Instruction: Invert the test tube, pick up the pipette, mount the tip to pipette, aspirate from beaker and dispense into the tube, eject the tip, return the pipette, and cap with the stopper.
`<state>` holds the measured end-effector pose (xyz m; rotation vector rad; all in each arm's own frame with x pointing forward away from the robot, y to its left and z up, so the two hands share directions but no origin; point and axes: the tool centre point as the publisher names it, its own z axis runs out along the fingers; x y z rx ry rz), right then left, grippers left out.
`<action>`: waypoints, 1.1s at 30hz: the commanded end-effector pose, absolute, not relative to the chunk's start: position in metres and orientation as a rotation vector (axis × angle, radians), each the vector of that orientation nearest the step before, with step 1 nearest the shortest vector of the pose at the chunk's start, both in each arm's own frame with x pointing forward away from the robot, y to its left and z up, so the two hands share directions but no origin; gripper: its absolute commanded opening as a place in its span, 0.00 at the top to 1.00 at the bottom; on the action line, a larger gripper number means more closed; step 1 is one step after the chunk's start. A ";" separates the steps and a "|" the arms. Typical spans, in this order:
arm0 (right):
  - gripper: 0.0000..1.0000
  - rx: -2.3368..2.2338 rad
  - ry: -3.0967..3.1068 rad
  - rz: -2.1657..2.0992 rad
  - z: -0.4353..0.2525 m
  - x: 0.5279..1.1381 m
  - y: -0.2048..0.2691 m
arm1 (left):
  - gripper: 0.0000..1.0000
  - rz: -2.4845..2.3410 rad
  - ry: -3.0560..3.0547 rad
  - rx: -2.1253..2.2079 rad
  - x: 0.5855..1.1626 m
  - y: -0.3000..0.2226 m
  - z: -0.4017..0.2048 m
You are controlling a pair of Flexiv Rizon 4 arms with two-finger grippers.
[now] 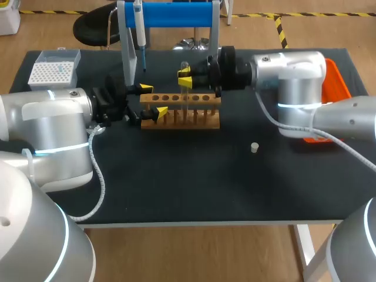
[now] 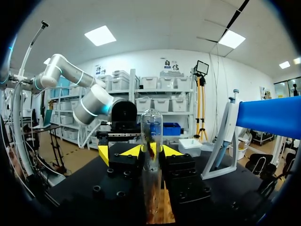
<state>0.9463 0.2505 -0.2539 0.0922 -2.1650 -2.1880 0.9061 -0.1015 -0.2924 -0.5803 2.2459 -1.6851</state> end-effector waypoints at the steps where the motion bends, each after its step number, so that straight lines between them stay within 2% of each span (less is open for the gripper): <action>1: 1.00 0.090 -2.179 -2.186 -0.247 0.943 0.249 | 0.00 -1.684 2.243 -0.581 0.906 -0.102 -0.293; 22: 1.00 0.113 -2.186 -2.230 -0.217 0.935 0.242 | 0.00 -1.684 2.243 -0.581 0.906 -0.102 -0.293; 33: 1.00 0.069 -2.206 -2.239 -0.213 0.919 0.220 | 0.00 -1.684 2.243 -0.581 0.906 -0.102 -0.293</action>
